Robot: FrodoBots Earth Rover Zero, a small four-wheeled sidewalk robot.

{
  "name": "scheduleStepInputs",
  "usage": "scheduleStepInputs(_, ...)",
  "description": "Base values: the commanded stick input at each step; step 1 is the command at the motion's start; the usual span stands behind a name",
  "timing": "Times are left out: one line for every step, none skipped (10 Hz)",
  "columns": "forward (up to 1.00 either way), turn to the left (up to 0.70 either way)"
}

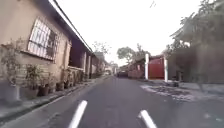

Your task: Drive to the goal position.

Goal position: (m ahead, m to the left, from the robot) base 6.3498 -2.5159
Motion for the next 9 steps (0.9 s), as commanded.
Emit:
scheduleStepInputs(0.85, 0.00)
scheduleStepInputs(0.85, 0.00)
scheduleStepInputs(0.85, 0.00)
scheduleStepInputs(0.85, 0.00)
scheduleStepInputs(0.85, 0.00)
scheduleStepInputs(0.85, 0.00)
scheduleStepInputs(0.85, 0.00)
scheduleStepInputs(0.85, -0.04)
scheduleStepInputs(0.85, -0.28)
